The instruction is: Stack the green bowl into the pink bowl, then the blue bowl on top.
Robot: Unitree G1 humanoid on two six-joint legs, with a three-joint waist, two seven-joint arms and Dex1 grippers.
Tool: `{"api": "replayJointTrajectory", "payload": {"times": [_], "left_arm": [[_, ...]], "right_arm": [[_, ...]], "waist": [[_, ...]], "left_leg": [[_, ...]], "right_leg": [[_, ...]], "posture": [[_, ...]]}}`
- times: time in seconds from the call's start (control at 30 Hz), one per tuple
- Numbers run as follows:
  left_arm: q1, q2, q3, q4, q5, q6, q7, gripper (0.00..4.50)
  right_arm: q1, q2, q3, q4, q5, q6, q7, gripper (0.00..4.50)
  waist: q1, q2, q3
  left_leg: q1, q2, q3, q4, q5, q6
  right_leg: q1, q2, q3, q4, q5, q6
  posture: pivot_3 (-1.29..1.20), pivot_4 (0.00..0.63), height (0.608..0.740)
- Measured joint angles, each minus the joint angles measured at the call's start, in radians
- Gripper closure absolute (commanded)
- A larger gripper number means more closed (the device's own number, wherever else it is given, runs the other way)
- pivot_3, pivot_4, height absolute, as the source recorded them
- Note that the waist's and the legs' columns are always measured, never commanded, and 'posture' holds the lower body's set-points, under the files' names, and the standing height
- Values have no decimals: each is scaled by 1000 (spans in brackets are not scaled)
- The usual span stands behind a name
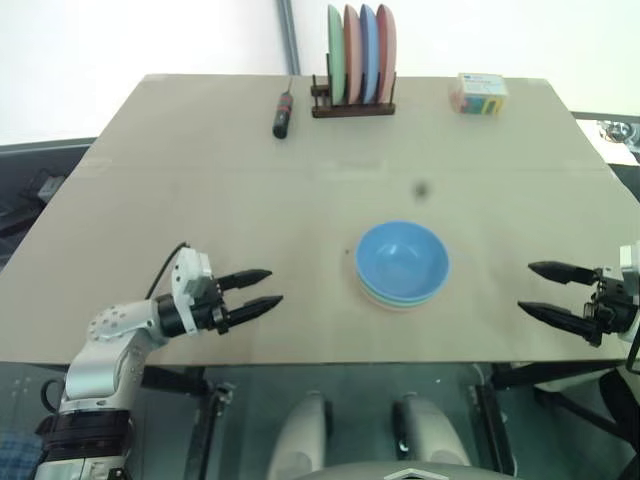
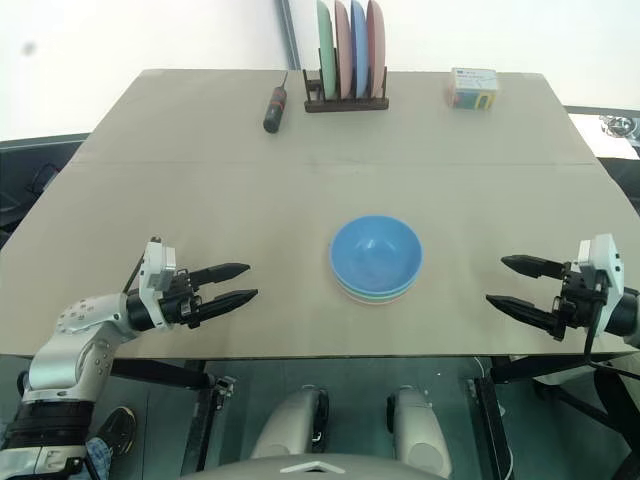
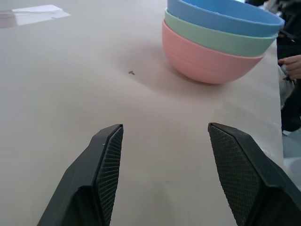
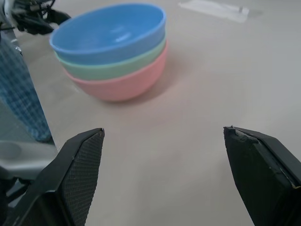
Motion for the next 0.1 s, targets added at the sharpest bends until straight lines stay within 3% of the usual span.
{"api": "replayJointTrajectory", "payload": {"times": [0.1], "left_arm": [[5,-5,4,-34,-5,-7,13,1438]], "right_arm": [[-2,22,27,42,-28,-35,2,226]], "waist": [[-2,0,0]], "left_leg": [[0,0,0,0,0,0]], "right_leg": [[0,0,1,0,1,2]], "posture": [[0,150,740]]}}
